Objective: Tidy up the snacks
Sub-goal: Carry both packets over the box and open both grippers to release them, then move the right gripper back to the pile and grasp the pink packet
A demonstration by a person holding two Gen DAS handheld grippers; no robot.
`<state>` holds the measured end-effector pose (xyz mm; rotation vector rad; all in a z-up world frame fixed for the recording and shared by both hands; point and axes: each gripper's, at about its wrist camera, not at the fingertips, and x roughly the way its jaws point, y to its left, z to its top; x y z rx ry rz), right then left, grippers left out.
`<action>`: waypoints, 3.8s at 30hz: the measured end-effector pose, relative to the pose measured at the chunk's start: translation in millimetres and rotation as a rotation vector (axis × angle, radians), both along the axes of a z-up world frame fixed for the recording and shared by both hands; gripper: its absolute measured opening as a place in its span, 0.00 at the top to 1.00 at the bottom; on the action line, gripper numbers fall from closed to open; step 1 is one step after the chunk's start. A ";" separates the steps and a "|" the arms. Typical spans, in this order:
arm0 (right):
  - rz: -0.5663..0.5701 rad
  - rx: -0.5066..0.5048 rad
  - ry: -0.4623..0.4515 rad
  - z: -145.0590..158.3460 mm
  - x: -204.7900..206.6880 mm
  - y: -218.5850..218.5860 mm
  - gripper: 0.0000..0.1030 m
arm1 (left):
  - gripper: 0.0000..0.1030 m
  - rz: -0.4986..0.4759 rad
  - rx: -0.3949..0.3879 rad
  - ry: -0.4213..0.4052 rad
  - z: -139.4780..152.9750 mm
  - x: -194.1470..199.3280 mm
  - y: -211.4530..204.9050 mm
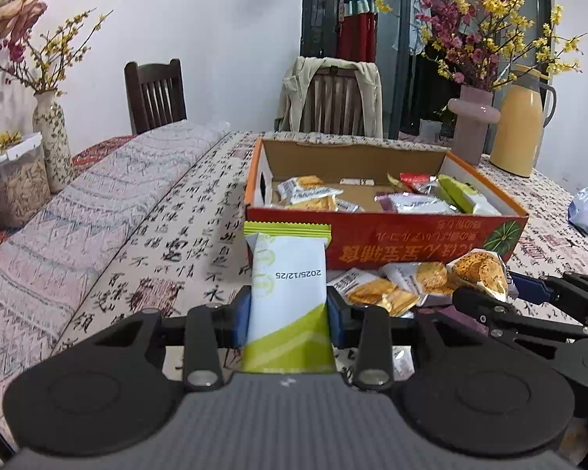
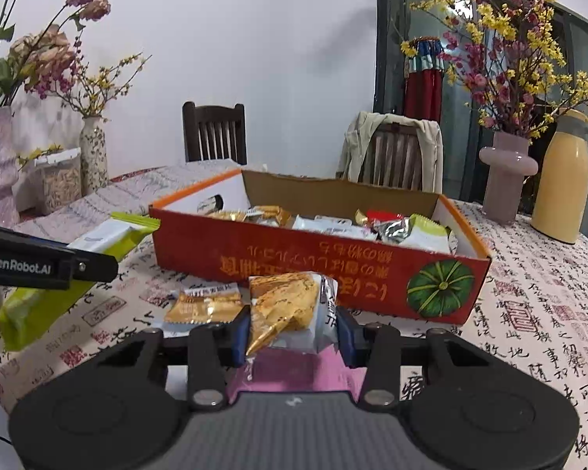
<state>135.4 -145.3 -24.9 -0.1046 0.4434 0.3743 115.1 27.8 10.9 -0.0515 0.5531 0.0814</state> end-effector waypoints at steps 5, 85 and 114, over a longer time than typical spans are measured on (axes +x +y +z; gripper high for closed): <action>-0.009 0.014 -0.019 9.0 1.9 -1.2 0.59 | 0.63 -0.010 0.003 -0.022 9.4 4.2 -3.1; -0.139 0.158 -0.027 41.4 154.7 -37.1 0.00 | 0.00 0.053 -0.072 -0.163 50.5 145.3 1.4; -0.105 0.074 0.222 -10.4 50.7 -33.1 0.00 | 0.00 0.080 -0.070 0.078 -41.7 62.3 44.6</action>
